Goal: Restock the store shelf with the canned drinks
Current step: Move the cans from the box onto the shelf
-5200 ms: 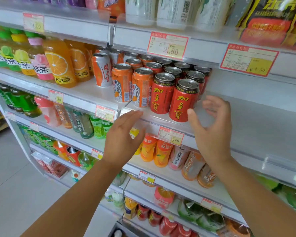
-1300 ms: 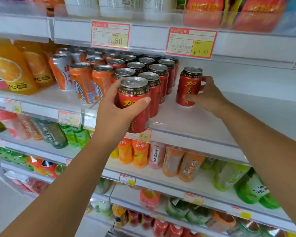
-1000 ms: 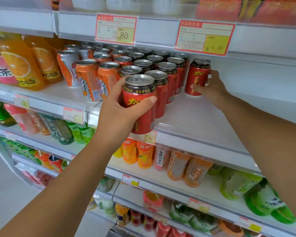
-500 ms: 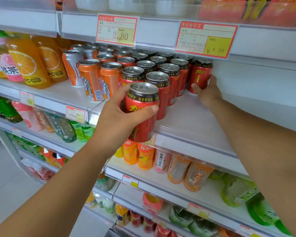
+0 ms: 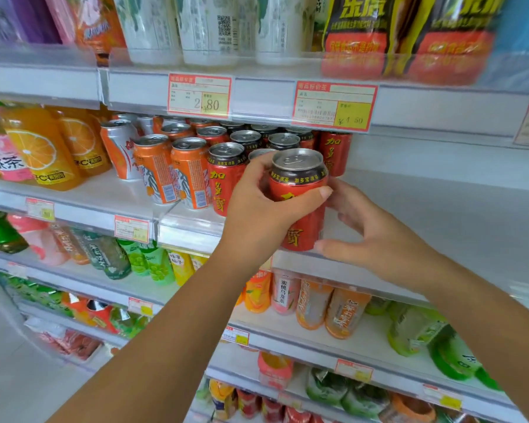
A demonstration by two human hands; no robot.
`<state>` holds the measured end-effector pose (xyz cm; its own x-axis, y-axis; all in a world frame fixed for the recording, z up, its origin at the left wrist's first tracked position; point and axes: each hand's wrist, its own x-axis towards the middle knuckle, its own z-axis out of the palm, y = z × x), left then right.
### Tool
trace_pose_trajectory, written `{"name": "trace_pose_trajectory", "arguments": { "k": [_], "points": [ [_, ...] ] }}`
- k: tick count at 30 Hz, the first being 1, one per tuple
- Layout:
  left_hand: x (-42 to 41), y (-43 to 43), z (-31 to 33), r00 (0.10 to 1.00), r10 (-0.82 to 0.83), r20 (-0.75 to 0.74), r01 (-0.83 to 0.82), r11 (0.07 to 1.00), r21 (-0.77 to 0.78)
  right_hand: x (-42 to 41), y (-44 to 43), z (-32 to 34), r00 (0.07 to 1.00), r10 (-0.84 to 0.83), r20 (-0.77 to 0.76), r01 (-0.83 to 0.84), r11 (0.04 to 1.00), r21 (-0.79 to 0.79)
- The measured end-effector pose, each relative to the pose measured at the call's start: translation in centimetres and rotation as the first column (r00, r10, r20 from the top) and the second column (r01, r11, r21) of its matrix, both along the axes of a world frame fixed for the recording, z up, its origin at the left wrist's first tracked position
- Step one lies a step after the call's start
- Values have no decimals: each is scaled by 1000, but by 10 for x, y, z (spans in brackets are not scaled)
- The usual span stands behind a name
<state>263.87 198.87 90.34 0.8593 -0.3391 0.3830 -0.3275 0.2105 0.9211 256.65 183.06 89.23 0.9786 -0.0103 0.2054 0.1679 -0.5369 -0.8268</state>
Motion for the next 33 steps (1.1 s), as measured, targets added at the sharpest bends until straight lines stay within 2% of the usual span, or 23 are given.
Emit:
{"name": "trace_pose_trajectory", "arguments": {
  "k": [5, 8, 9, 11, 13, 15, 17, 23, 33],
  "points": [
    [-7, -31, -2, 998, -51, 44, 49, 998, 35, -3, 11, -4, 925, -341, 167, 326, 939, 110],
    [2, -25, -15, 986, -82, 145, 67, 992, 104, 3, 0, -4, 888, -427, 174, 417, 904, 89],
    [7, -18, -22, 980, -49, 192, 17, 987, 163, 8, -6, -5, 873, -458, 168, 451, 889, 81],
    [17, 2, -40, 928, 73, 365, -194, 932, 305, 22, -20, -4, 852, -507, 130, 505, 862, 50],
    [29, 22, -58, 791, 143, 595, -432, 820, 375, 40, -35, -7, 856, -512, 80, 510, 859, 42],
    [43, 34, -76, 698, 157, 698, -558, 731, 393, 60, -47, -12, 858, -512, 47, 512, 859, 22],
    [53, 40, -90, 693, 184, 697, -589, 702, 400, 79, -55, -17, 850, -525, 32, 525, 851, 8],
    [63, 45, -101, 739, 168, 653, -521, 756, 396, 121, -70, -23, 826, -557, 85, 562, 825, -65],
    [64, 45, -106, 741, 169, 650, -508, 773, 379, 149, -70, -30, 765, -629, 138, 638, 769, -29]
  ]
}}
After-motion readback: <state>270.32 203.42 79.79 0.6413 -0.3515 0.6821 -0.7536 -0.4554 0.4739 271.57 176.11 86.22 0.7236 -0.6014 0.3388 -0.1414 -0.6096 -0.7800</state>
